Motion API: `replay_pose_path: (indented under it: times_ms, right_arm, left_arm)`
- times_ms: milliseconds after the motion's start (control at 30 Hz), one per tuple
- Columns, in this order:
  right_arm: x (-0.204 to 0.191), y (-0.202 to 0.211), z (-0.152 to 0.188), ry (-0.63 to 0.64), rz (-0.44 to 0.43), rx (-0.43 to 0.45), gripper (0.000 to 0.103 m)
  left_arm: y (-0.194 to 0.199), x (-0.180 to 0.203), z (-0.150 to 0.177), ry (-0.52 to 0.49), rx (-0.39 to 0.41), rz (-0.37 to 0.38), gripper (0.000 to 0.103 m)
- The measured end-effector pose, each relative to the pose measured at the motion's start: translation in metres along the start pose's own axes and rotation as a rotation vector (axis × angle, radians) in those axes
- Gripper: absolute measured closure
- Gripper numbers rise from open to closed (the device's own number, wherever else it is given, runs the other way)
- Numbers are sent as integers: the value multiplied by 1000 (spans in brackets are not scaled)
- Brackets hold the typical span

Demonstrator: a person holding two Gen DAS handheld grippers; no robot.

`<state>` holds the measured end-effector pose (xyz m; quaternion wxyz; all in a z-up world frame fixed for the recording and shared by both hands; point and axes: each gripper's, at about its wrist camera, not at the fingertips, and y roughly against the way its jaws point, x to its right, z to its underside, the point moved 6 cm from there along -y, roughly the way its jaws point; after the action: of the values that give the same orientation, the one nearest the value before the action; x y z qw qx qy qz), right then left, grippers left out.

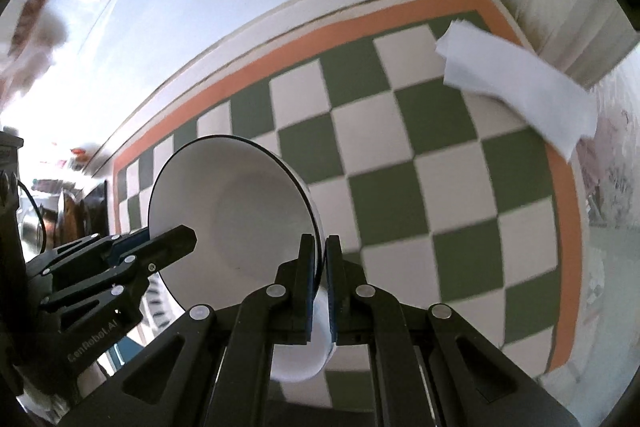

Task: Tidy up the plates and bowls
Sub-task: 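Lift the black-rimmed bowl and lower it into the bowl stack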

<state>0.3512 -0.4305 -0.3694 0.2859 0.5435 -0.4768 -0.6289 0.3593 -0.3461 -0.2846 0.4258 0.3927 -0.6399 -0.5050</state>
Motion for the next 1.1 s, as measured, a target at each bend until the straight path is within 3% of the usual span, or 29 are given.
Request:
replay_pose_path:
  times_ms: [267,467,1100]
  right_arm:
    - [-22,-14,60,11,-19,-53,95]
    - [-19,-27,86,0,-15,-83,95]
    - [4,-44,101,-18,15,-137,94]
  left_arm:
    - [-1,-19,47,20,-29,13,88]
    - [-15,-19,67,15,-67,20,88]
    - [-53,-6,86,-22,-133,-17,88]
